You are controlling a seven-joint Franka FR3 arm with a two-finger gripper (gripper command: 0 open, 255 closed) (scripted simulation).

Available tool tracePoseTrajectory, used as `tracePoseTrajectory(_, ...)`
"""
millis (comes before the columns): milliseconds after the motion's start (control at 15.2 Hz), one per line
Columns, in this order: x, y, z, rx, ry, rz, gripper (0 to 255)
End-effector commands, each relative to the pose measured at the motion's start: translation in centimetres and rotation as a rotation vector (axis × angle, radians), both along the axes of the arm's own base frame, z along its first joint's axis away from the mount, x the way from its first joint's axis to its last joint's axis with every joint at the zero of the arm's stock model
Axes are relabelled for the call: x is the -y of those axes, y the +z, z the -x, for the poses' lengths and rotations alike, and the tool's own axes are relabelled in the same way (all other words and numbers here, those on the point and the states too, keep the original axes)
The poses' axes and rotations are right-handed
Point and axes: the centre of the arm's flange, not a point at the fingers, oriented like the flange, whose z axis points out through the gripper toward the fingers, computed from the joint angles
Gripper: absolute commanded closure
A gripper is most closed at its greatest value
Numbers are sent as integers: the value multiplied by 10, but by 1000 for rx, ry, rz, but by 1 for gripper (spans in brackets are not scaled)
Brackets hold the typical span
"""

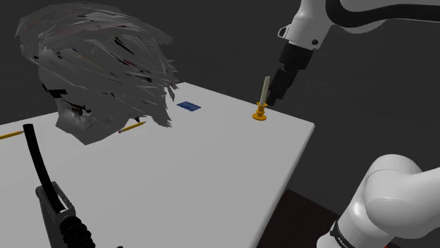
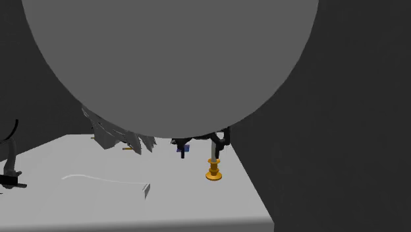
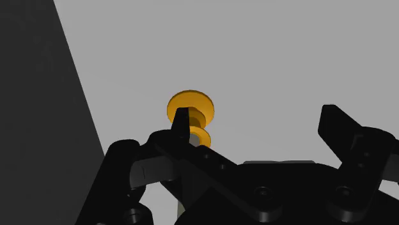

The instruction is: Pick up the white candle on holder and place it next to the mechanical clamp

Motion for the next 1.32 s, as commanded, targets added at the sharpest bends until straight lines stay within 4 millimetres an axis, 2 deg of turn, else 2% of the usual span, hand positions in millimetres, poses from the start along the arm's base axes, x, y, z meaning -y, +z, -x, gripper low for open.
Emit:
tracePoseTrajectory(0, 0, 0, 0, 0, 0, 0, 0)
tracePoseTrajectory(330, 71, -11, -7, 217, -21, -157, 0)
tracePoseTrajectory(858, 62, -47, -22, 217, -21, -157, 0)
tracePoseTrajectory(1254, 62, -47, -22, 217, -21, -157, 0)
